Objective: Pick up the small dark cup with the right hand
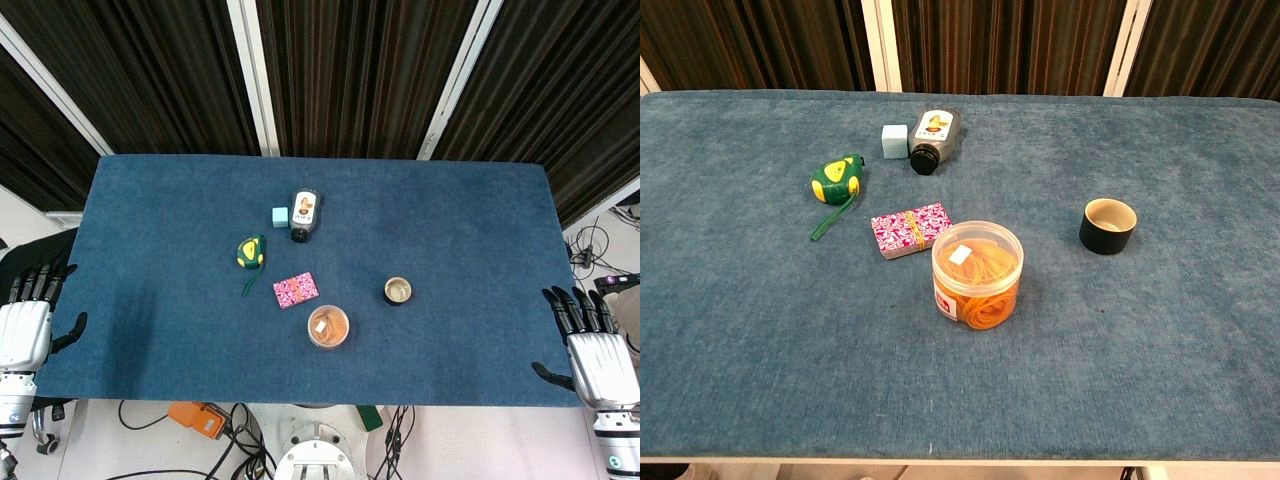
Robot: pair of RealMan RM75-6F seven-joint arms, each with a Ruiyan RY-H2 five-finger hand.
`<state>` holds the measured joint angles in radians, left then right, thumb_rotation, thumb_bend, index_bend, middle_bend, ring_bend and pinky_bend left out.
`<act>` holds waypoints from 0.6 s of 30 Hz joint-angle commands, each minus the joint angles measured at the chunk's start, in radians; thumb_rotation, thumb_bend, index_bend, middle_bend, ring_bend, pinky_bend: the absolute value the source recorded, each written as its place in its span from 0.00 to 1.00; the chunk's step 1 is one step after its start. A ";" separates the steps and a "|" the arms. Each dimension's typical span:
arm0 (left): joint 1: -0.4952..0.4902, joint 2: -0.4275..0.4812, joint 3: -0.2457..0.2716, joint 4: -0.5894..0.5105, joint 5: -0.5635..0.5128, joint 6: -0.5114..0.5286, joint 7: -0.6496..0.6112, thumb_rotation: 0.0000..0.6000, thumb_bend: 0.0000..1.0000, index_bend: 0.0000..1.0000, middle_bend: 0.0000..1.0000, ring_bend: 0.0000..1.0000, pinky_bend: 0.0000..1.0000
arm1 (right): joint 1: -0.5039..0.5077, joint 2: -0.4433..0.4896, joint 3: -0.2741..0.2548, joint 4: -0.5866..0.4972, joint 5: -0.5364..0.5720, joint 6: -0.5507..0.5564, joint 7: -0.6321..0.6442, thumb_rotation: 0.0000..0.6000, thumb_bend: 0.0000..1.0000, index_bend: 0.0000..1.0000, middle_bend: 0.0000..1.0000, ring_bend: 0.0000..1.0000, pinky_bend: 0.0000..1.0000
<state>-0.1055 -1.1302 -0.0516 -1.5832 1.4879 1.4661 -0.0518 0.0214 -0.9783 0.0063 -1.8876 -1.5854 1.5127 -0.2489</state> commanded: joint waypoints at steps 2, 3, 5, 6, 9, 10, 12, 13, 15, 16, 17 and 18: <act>0.000 0.001 -0.001 0.001 0.000 0.002 0.003 1.00 0.33 0.14 0.04 0.06 0.07 | 0.007 -0.003 0.003 0.002 0.016 -0.018 -0.005 1.00 0.12 0.14 0.16 0.08 0.06; 0.000 0.001 -0.001 0.001 0.001 0.003 0.005 1.00 0.33 0.14 0.04 0.06 0.07 | 0.009 -0.002 0.002 0.001 0.022 -0.026 -0.007 1.00 0.12 0.14 0.16 0.08 0.06; 0.001 0.000 -0.001 0.001 0.001 0.007 0.007 1.00 0.33 0.14 0.04 0.06 0.07 | 0.012 -0.001 0.001 -0.001 0.030 -0.037 -0.008 1.00 0.12 0.14 0.16 0.08 0.06; 0.001 -0.001 -0.001 0.001 0.002 0.008 0.007 1.00 0.33 0.14 0.04 0.06 0.07 | 0.014 0.000 0.001 -0.003 0.036 -0.043 -0.010 1.00 0.12 0.14 0.16 0.08 0.06; 0.000 -0.001 0.000 0.002 0.002 0.006 0.011 1.00 0.33 0.14 0.04 0.07 0.07 | 0.017 0.002 -0.001 -0.009 0.045 -0.056 -0.016 1.00 0.12 0.14 0.16 0.08 0.06; 0.000 -0.001 0.000 0.000 -0.001 0.004 0.011 1.00 0.33 0.14 0.04 0.07 0.07 | 0.018 0.003 -0.002 -0.011 0.048 -0.061 -0.015 1.00 0.12 0.14 0.16 0.08 0.06; 0.002 0.002 0.001 -0.007 -0.001 0.006 0.014 1.00 0.33 0.14 0.04 0.07 0.07 | 0.020 0.003 -0.005 -0.013 0.051 -0.070 -0.017 1.00 0.12 0.14 0.16 0.08 0.06; 0.004 0.002 0.002 -0.008 0.002 0.010 0.017 1.00 0.33 0.14 0.04 0.07 0.07 | 0.021 0.002 -0.007 -0.013 0.053 -0.075 -0.020 1.00 0.12 0.14 0.16 0.08 0.06; 0.007 0.004 0.004 -0.011 0.009 0.019 0.026 1.00 0.33 0.14 0.04 0.07 0.07 | 0.023 0.001 -0.014 -0.015 0.055 -0.087 -0.028 1.00 0.12 0.14 0.16 0.08 0.06; 0.009 0.005 0.004 -0.012 0.014 0.026 0.029 1.00 0.33 0.14 0.04 0.07 0.07 | 0.026 0.000 -0.019 -0.017 0.054 -0.098 -0.036 1.00 0.12 0.14 0.16 0.08 0.06; 0.010 0.005 0.004 -0.013 0.016 0.030 0.032 1.00 0.33 0.14 0.04 0.07 0.07 | 0.030 -0.001 -0.022 -0.017 0.051 -0.108 -0.041 1.00 0.12 0.13 0.16 0.08 0.06; 0.011 0.004 0.005 -0.014 0.017 0.032 0.033 1.00 0.33 0.14 0.04 0.07 0.07 | 0.035 -0.004 -0.024 -0.017 0.047 -0.117 -0.044 1.00 0.12 0.13 0.16 0.08 0.06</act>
<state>-0.0951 -1.1260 -0.0471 -1.5967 1.5038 1.4975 -0.0190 0.0503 -0.9793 -0.0129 -1.9034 -1.5349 1.4059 -0.2863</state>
